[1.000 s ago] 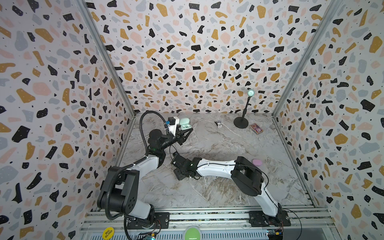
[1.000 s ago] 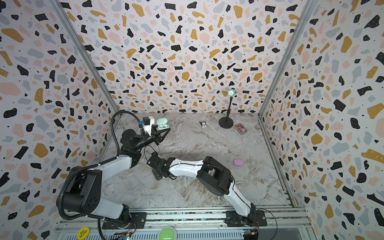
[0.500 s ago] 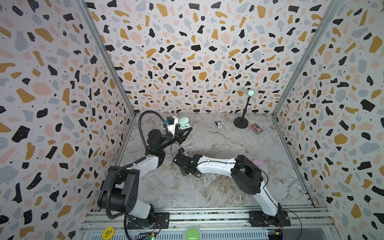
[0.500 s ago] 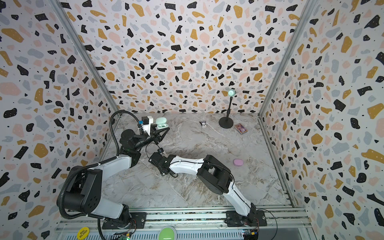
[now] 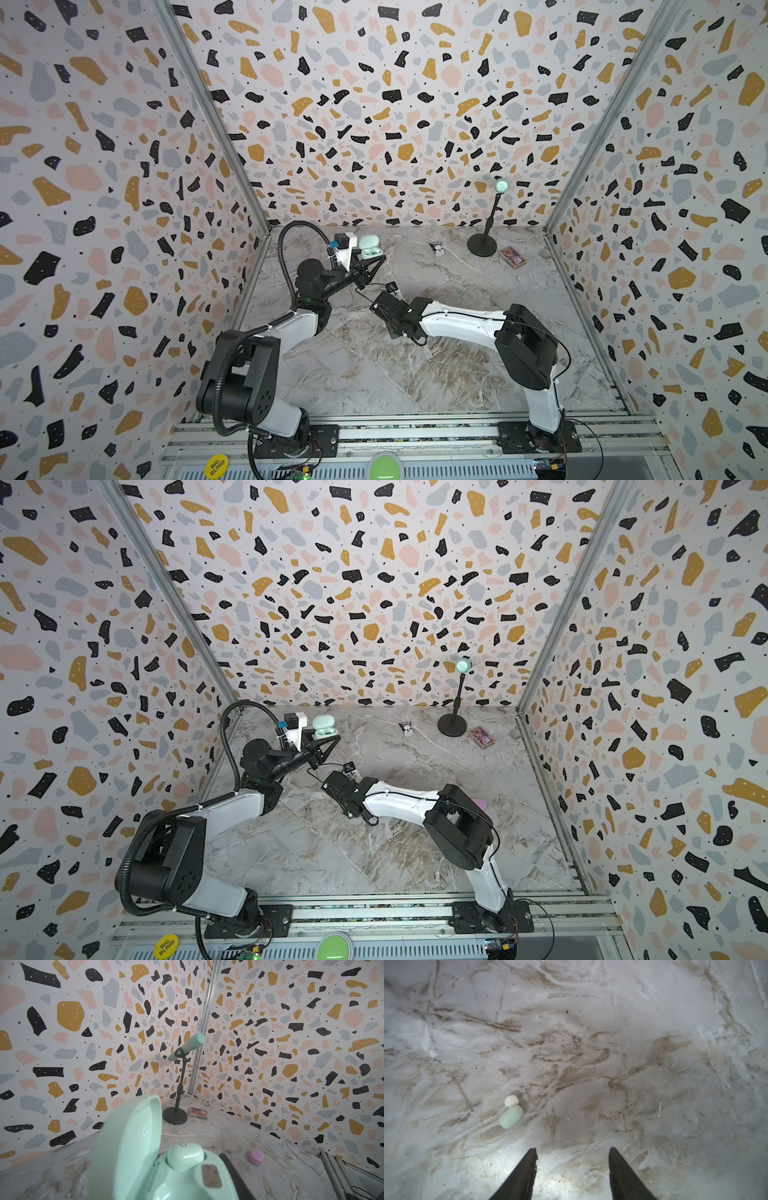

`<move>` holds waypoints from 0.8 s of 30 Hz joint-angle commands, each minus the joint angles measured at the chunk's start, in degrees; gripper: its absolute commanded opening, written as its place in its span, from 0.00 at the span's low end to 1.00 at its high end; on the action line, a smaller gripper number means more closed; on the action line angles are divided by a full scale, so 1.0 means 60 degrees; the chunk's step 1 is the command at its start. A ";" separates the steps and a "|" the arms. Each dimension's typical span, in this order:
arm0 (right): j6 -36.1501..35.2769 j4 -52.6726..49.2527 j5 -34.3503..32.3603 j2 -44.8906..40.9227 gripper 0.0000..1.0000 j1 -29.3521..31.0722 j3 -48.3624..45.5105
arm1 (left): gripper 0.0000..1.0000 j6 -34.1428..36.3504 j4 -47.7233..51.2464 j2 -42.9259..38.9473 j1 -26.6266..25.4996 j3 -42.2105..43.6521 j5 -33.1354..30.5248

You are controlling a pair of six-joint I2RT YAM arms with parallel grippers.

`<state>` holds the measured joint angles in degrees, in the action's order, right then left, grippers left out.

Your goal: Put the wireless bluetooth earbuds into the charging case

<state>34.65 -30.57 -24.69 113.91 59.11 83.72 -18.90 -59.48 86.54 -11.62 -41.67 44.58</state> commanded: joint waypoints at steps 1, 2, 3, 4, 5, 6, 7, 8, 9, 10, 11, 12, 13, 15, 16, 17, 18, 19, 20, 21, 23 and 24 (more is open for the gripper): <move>-0.0004 0.0254 0.0355 -0.0545 0.57 -0.0106 -0.0190 | 0.05 -0.0030 -0.0673 -0.0001 0.0054 -0.0043 0.0166; -0.0085 0.0402 0.0657 -0.0579 0.57 -0.0156 -0.0235 | 0.05 -0.0018 -0.0670 0.0005 0.0047 -0.0042 0.0158; -0.0106 0.0532 0.1088 -0.0562 0.57 -0.0248 -0.0243 | 0.05 -0.0019 -0.0663 0.0007 0.0051 -0.0045 0.0162; -0.0157 0.0695 0.1529 -0.0546 0.57 -0.0319 -0.0243 | 0.05 -0.0026 -0.0670 0.0026 0.0047 -0.0050 0.0159; -0.0161 0.0812 0.1832 -0.0519 0.57 -0.0341 -0.0243 | 0.05 -0.0029 -0.0666 0.0030 0.0047 -0.0042 0.0158; -0.0192 0.0933 0.2071 -0.0451 0.57 -0.0358 -0.0207 | 0.05 -0.0031 -0.0662 0.0040 0.0047 -0.0057 0.0169; -0.0245 0.1005 0.2189 -0.0347 0.57 -0.0342 -0.0143 | 0.05 -0.0033 -0.0670 0.0045 0.0050 -0.0070 0.0173; -0.0264 0.1016 0.2213 -0.0228 0.57 -0.0317 -0.0075 | 0.05 -0.0030 -0.0665 0.0049 0.0047 -0.0072 0.0173; -0.0299 0.1022 0.2192 -0.0081 0.58 -0.0303 0.0038 | 0.05 -0.0033 -0.0662 0.0063 0.0047 -0.0076 0.0173; -0.0361 0.1008 0.2181 0.0058 0.58 -0.0301 0.0162 | 0.05 -0.0030 -0.0662 0.0054 0.0047 -0.0072 0.0173; -0.0409 0.1002 0.2156 0.0175 0.58 -0.0300 0.0262 | 0.05 -0.0029 -0.0663 0.0058 0.0047 -0.0059 0.0173; -0.0474 0.1043 0.2111 0.0316 0.58 -0.0300 0.0356 | 0.05 -0.0030 -0.0662 0.0051 0.0047 -0.0065 0.0173; -0.0537 0.1058 0.2082 0.0453 0.59 -0.0294 0.0480 | 0.05 -0.0029 -0.0652 0.0058 0.0047 -0.0055 0.0176; -0.0625 0.0984 0.2001 0.0740 0.59 -0.0288 0.0765 | 0.05 -0.0046 -0.0662 0.0069 0.0047 -0.0050 0.0187; -0.0660 0.0925 0.1923 0.0898 0.60 -0.0297 0.0934 | 0.05 -0.0059 -0.0675 0.0085 0.0050 -0.0044 0.0188; -0.0670 0.0855 0.1843 0.1026 0.60 -0.0305 0.1079 | 0.05 -0.0062 -0.0684 0.0086 0.0047 -0.0043 0.0188; -0.0677 0.0768 0.1753 0.1177 0.60 -0.0304 0.1248 | 0.05 -0.0073 -0.0691 0.0080 0.0047 -0.0048 0.0188; -0.0705 0.0731 0.1688 0.1274 0.60 -0.0305 0.1343 | 0.05 -0.0074 -0.0692 0.0094 0.0047 -0.0044 0.0188; -0.0721 0.0729 0.1658 0.1338 0.60 -0.0302 0.1406 | 0.05 -0.0092 -0.0692 0.0082 0.0047 -0.0043 0.0191; -0.0722 0.0731 0.1639 0.1431 0.60 -0.0321 0.1466 | 0.05 -0.0087 -0.0692 0.0082 0.0047 -0.0050 0.0190; -0.0721 0.0654 0.1547 0.1571 0.60 -0.0359 0.1566 | 0.05 -0.0090 -0.0706 0.0105 0.0047 -0.0029 0.0201; -0.0708 0.0579 0.1474 0.1635 0.60 -0.0363 0.1621 | 0.05 -0.0089 -0.0710 0.0118 0.0047 -0.0042 0.0202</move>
<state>30.89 -25.12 -13.78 123.96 57.25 90.80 -19.11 -59.64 86.96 -11.62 -41.67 44.75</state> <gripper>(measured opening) 0.602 0.429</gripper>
